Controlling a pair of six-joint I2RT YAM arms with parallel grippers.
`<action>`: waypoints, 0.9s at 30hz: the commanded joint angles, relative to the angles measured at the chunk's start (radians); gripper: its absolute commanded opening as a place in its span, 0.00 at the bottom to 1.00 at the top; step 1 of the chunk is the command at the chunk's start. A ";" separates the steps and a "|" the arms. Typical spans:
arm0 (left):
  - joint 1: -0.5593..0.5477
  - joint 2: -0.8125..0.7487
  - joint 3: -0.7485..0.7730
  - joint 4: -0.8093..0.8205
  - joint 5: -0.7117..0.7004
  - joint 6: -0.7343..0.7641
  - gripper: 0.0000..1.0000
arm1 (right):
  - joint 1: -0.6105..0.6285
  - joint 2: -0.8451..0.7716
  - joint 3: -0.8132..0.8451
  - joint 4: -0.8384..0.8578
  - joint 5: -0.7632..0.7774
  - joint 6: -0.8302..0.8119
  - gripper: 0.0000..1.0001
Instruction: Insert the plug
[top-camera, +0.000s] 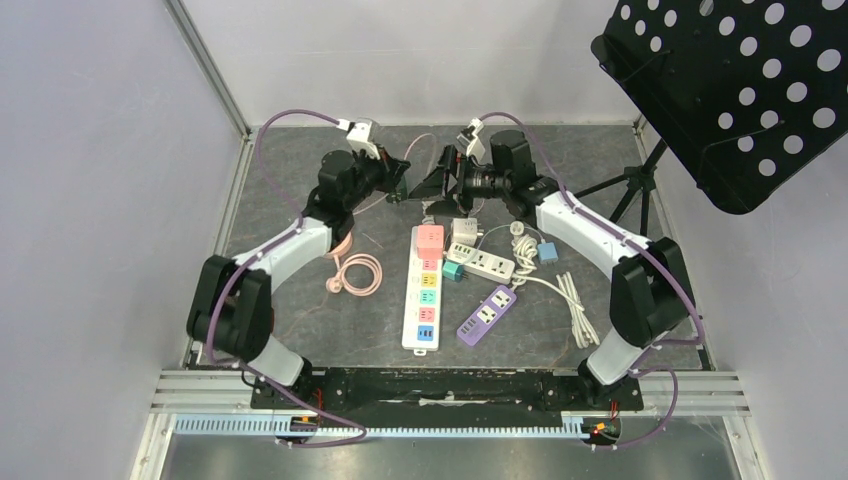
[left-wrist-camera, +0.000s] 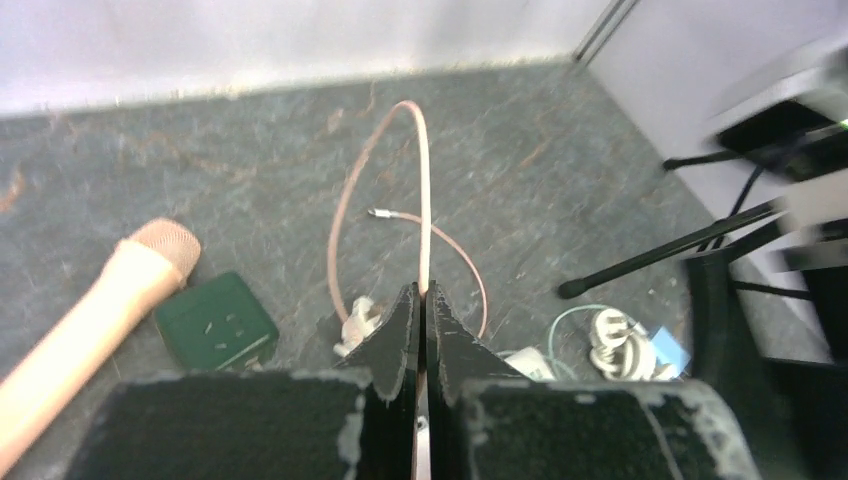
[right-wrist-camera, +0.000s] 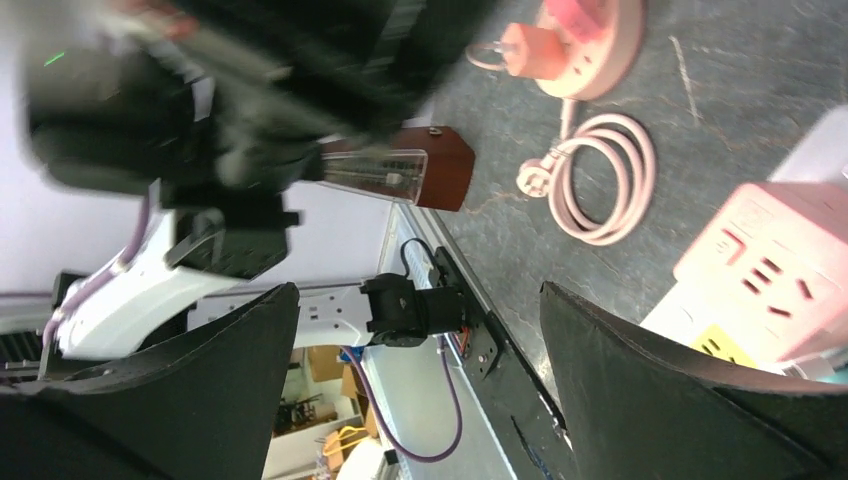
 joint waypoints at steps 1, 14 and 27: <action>-0.004 0.106 0.082 -0.122 -0.069 -0.041 0.02 | 0.008 -0.082 0.002 0.190 -0.099 -0.016 0.92; 0.004 0.158 0.208 -0.392 -0.398 -0.037 0.76 | 0.006 -0.061 0.139 0.001 0.067 -0.177 0.89; 0.071 0.223 0.542 -0.858 -0.687 -0.146 0.77 | -0.012 0.000 0.202 -0.056 0.100 -0.207 0.88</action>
